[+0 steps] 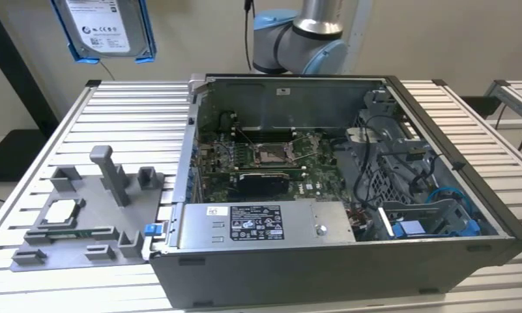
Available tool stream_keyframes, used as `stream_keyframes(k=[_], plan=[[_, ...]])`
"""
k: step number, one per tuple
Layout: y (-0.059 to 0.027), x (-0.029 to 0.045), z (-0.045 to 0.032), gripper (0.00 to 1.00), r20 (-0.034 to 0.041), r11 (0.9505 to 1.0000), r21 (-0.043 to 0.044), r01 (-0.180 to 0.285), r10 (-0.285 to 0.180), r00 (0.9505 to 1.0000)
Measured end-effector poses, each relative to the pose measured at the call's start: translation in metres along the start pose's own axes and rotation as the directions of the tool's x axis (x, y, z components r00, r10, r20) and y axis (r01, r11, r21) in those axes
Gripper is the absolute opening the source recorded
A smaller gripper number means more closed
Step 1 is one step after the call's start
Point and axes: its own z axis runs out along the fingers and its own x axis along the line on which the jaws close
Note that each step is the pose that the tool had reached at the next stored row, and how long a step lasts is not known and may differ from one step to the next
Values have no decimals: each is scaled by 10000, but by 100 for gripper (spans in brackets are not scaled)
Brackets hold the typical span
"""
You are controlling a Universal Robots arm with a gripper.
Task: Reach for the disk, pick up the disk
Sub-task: 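Pick up the disk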
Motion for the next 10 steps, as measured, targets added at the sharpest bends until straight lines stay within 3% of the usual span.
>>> stream_keyframes(k=[10], plan=[[-212,2,-1,0,0,10000,0,0,0,10000]])
